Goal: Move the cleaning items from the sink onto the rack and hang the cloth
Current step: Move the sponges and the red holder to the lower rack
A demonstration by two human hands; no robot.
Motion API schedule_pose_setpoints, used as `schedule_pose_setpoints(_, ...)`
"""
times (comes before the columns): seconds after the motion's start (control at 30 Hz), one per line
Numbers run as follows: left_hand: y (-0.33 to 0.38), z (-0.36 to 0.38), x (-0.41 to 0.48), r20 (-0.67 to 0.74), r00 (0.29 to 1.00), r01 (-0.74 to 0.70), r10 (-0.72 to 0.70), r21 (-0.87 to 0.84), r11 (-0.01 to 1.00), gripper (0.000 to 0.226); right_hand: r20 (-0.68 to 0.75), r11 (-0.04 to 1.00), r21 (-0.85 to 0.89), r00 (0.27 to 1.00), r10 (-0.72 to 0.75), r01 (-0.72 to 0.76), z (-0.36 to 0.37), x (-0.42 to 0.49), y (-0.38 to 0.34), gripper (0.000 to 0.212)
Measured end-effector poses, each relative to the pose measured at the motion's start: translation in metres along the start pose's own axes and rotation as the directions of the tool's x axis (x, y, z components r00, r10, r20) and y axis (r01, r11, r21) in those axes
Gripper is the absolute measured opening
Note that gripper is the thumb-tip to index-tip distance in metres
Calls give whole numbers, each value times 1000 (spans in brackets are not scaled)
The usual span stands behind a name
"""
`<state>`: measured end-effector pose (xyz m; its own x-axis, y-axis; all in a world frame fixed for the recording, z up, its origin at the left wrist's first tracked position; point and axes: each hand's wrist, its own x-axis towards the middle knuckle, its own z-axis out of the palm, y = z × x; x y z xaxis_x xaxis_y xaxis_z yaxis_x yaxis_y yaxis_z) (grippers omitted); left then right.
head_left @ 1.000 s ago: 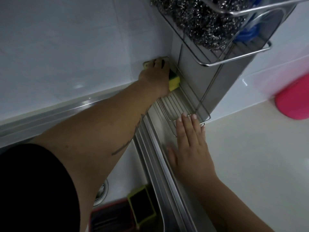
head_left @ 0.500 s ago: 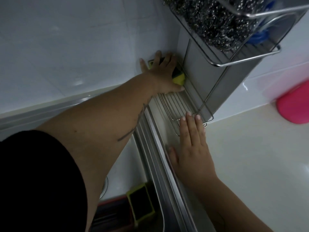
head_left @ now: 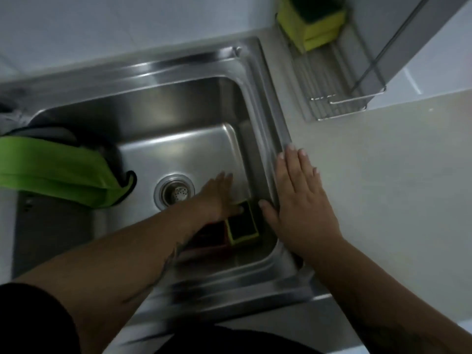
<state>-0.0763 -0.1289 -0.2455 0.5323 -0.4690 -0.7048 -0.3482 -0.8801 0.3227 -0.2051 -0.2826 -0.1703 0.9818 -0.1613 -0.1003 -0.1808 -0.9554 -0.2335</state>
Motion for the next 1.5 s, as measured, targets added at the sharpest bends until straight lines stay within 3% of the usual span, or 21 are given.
schedule_pose_setpoints(0.07,-1,38,-12,143,988,-69,52,118,991,109,11,1000,-24,1000,16,-16,-1,4,0,86)
schedule_pose_setpoints(0.2,-2,70,-10,-18,993,-106,119,347,932,112,8,996,-79,999,33,-32,2,5,-2,87)
schedule_pose_setpoints(0.27,-3,69,-2,-60,982,-123,177,506,854,105,-5,996,-80,999,38,-39,3,5,-2,86)
schedule_pose_setpoints(0.33,-1,63,4,-74,969,-155,234,555,817,98,-15,996,-84,999,40,-41,3,6,-2,86)
schedule_pose_setpoints(0.4,3,53,4,-43,974,-175,224,488,855,98,-7,996,-75,999,45,-46,2,6,-3,86)
schedule_pose_setpoints(0.5,8,22,-6,186,962,-260,202,377,889,95,49,998,-12,997,57,-57,-4,5,-4,84)
schedule_pose_setpoints(0.6,16,-46,-20,386,907,-258,168,194,946,65,148,972,217,987,58,-90,-24,12,-3,84)
schedule_pose_setpoints(0.67,27,-111,-29,283,939,-245,197,146,959,55,148,923,369,987,55,-107,-49,23,1,81)
schedule_pose_setpoints(0.73,48,-175,-39,14,969,-247,247,141,959,53,-47,919,389,995,86,-61,-76,37,8,69)
schedule_pose_setpoints(0.77,61,-204,-44,-136,951,-260,276,122,958,56,-175,926,374,978,113,-40,-88,44,14,63)
schedule_pose_setpoints(0.83,87,-246,-47,-392,860,-345,328,29,938,58,-350,937,349,923,160,-30,-105,59,25,55)
schedule_pose_setpoints(0.93,129,-280,-30,-560,723,-492,405,-5,871,66,-411,965,255,896,168,-64,-102,84,41,59)
schedule_pose_setpoints(1.03,160,-288,6,-577,686,-482,443,95,871,96,-324,989,111,937,129,-97,-80,97,53,68)
schedule_pose_setpoints(1.13,170,-283,43,-530,738,-382,418,183,906,117,-315,995,-27,945,86,-100,-61,99,61,72)
schedule_pose_setpoints(1.27,173,-281,78,-486,777,-256,400,336,906,110,-352,993,-34,932,91,-110,-55,101,62,75)
schedule_pose_setpoints(1.37,169,-273,94,-426,817,-247,388,349,904,98,-367,992,-24,924,107,-125,-52,102,60,75)
schedule_pose_setpoints(1.5,165,-262,98,-505,762,-202,406,409,890,94,-377,991,-24,919,113,-132,-49,104,58,76)
